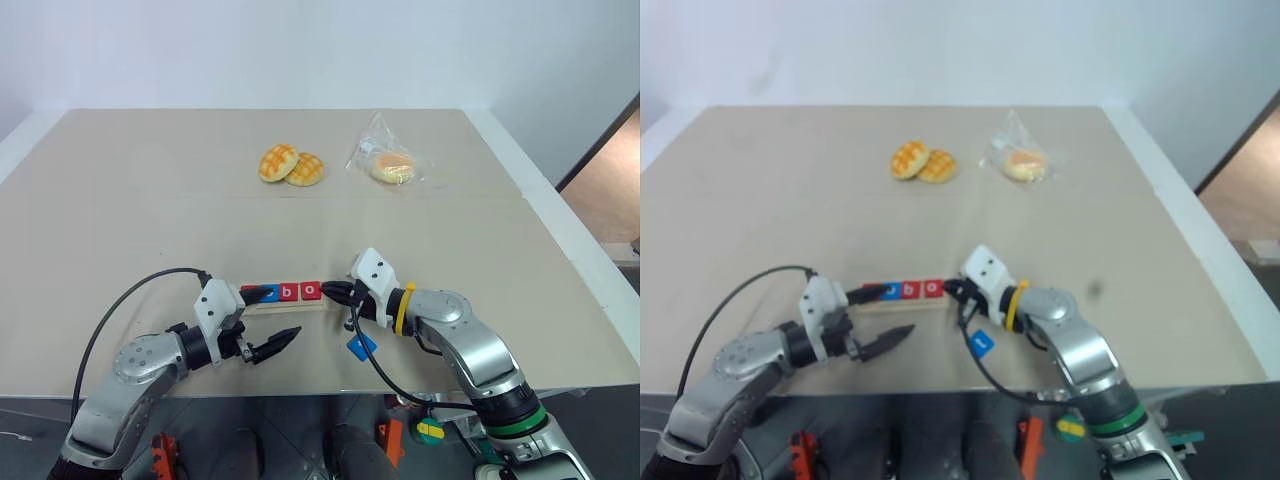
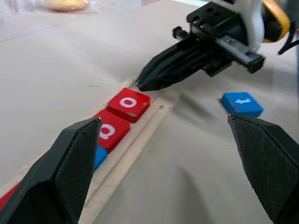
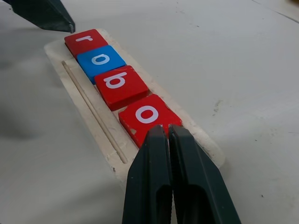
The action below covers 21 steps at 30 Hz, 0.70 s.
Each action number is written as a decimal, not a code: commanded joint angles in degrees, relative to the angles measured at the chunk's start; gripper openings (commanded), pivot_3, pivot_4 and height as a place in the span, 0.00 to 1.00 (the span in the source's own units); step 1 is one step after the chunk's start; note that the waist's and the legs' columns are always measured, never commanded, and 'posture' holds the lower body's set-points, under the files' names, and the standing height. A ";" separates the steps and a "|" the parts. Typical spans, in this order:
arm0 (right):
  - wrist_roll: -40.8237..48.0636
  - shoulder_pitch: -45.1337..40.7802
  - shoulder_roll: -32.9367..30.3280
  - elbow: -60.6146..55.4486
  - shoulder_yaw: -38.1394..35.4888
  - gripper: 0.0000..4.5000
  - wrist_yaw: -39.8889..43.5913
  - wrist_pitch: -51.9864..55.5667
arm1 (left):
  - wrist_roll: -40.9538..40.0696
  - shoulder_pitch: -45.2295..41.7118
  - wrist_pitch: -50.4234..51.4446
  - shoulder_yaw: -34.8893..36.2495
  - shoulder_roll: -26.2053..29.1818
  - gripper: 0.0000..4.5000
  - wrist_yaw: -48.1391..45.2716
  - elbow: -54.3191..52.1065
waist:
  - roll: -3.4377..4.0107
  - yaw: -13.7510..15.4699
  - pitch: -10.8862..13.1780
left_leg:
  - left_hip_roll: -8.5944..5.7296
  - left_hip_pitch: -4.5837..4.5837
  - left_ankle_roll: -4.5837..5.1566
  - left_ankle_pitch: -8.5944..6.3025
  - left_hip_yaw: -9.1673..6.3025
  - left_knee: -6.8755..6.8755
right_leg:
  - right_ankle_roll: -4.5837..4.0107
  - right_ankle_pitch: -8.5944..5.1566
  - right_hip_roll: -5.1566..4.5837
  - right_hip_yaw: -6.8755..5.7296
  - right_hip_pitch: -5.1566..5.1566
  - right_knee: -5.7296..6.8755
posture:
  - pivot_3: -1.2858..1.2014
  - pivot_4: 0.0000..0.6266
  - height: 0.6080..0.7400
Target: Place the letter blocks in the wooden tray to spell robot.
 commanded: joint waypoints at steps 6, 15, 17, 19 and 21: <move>-0.94 -0.73 0.50 0.05 0.83 0.02 0.08 -1.82 | -0.85 -0.06 -0.10 -0.01 1.42 1.00 -1.04 -3.19 | 0.00 0.00 0.00 | 0.00 0.00 0.00 0.00 0.00 0.00 | 0.00 0.00 0.00 0.00 0.00 0.00 | 0.52 0.24 1.00; -1.54 -0.78 1.26 0.35 1.65 0.02 0.34 -2.24 | 0.20 0.12 -0.64 -0.15 1.50 1.00 -0.94 -2.93 | 0.00 0.00 0.00 | 0.00 0.01 0.00 0.00 0.00 0.00 | -0.01 0.00 0.00 0.00 0.00 0.00 | 0.52 0.24 1.00; -1.70 -0.94 1.66 0.38 1.94 0.02 0.34 -2.21 | 0.28 0.21 -0.64 -0.19 1.40 1.00 -0.90 -3.06 | 0.00 0.00 0.00 | 0.01 0.01 0.00 0.00 0.00 0.00 | -0.01 0.00 0.01 0.00 0.00 0.00 | 0.52 0.24 1.00; -1.86 -1.25 2.11 0.61 2.28 0.02 0.28 -2.19 | 0.45 0.25 -0.71 -0.22 1.37 1.00 -0.88 -3.04 | 0.00 -0.02 0.00 | 0.01 0.01 0.00 0.00 0.00 0.00 | -0.01 0.00 0.01 0.00 0.00 0.00 | 0.52 0.24 1.00; -1.97 -1.42 2.30 0.82 2.48 0.02 0.26 -2.27 | 0.61 0.27 -0.73 -0.21 1.31 1.00 -0.81 -3.04 | 0.00 0.00 0.00 | 0.01 0.01 0.00 0.00 -0.01 0.00 | -0.02 0.01 0.02 -0.01 0.00 0.00 | 0.52 0.24 1.00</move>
